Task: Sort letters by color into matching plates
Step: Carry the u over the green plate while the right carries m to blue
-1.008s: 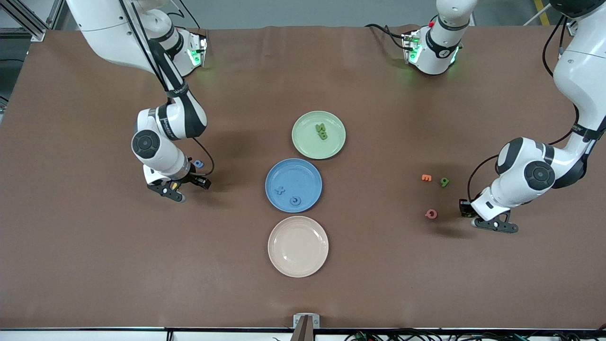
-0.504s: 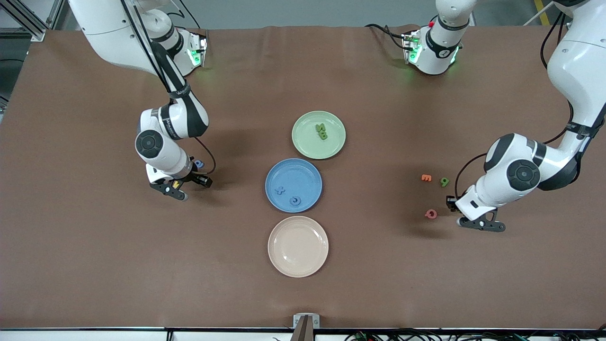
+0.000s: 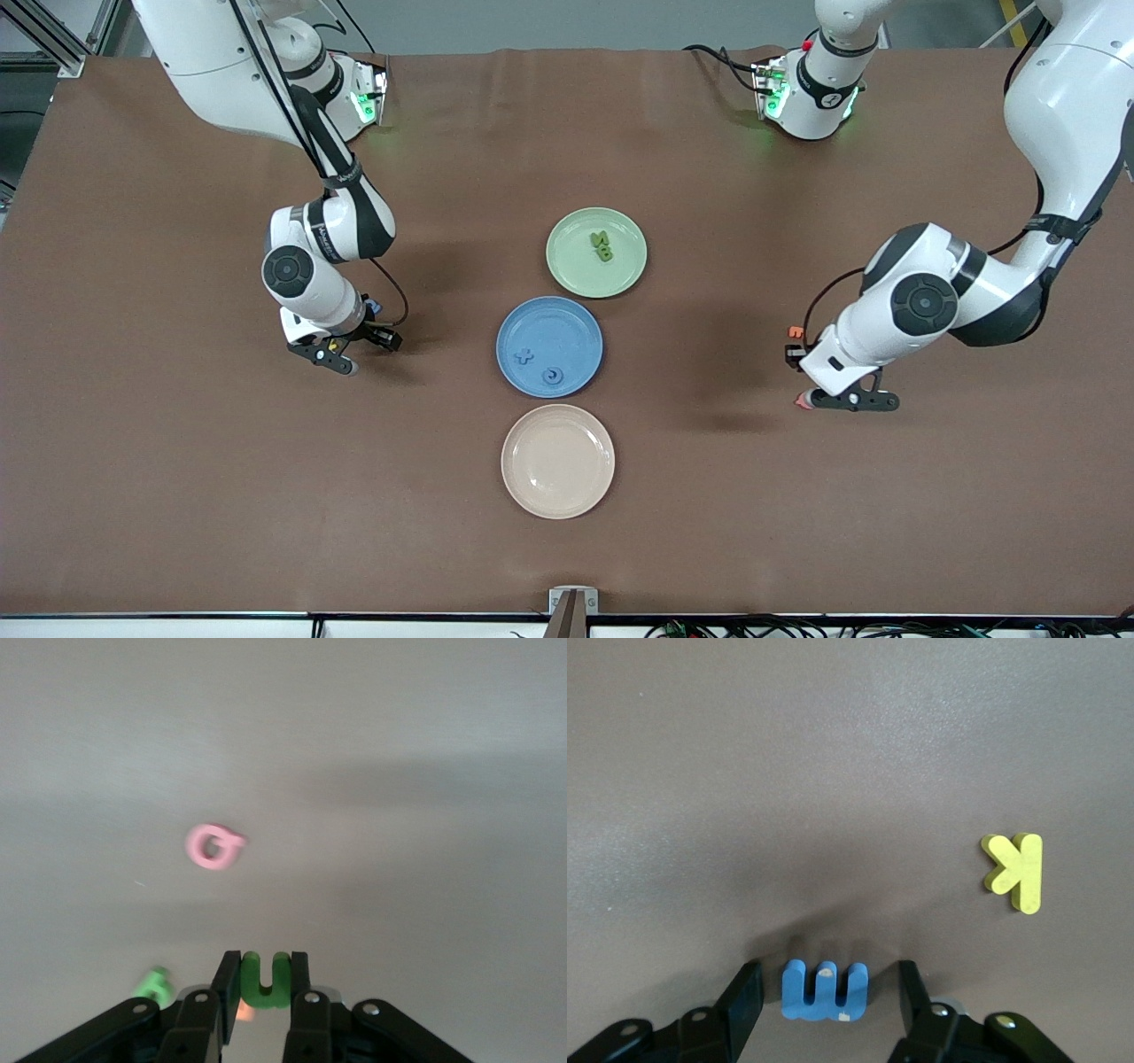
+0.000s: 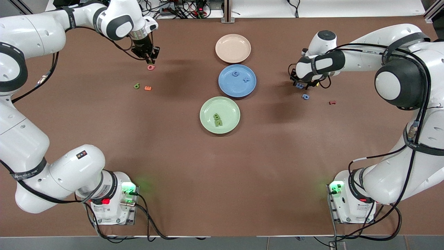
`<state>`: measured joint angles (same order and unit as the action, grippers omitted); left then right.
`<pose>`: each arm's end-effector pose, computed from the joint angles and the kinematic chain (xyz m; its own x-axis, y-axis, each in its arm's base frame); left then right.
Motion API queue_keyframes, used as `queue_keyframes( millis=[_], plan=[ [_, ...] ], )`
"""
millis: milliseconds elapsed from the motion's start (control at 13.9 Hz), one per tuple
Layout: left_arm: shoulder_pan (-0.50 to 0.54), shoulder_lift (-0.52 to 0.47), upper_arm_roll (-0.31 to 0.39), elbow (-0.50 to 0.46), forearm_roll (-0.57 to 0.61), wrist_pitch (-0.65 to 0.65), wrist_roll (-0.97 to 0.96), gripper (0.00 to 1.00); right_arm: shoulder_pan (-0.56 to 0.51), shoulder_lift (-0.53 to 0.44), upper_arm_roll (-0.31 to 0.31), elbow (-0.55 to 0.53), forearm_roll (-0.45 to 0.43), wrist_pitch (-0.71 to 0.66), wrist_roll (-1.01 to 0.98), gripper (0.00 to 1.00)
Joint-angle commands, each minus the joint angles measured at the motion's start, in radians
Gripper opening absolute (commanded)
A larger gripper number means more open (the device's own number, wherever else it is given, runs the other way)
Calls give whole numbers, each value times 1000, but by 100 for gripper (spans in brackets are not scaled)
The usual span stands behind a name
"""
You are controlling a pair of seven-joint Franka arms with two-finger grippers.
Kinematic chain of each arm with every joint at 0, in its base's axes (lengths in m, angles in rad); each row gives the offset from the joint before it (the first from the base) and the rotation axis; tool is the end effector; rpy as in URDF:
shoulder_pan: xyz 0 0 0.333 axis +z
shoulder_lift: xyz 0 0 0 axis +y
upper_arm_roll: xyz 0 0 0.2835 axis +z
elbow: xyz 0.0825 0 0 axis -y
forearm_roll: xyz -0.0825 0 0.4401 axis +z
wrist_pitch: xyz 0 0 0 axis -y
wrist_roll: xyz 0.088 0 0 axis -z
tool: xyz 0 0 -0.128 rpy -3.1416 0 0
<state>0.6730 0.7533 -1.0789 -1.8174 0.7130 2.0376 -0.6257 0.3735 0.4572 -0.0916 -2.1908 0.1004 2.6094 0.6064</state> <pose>0.6304 -0.1981 0.2168 0.9964 -0.0548 -0.0647 -0.0544 -0.9985 0.0087 0.5433 0.1507 0.0724 0.9192 -0.3925 -0.0334 -0.3922 -0.9198 0.0141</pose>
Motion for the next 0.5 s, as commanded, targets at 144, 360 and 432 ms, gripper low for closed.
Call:
queue_keyframes(
  millis=[144,360,432],
  plan=[
    [-108,-15,-41,-30,-26,-14,-198,0,-1,-2,4,-6,-8,-8,6,38],
    [-226,-11,-41,-30,-26,-14,-369,0,-1,-2,4,-6,-8,-9,7,17],
    [-263,-11,-41,-30,-26,-14,-431,0,-2,-2,4,-6,-8,-9,9,10]
  ],
)
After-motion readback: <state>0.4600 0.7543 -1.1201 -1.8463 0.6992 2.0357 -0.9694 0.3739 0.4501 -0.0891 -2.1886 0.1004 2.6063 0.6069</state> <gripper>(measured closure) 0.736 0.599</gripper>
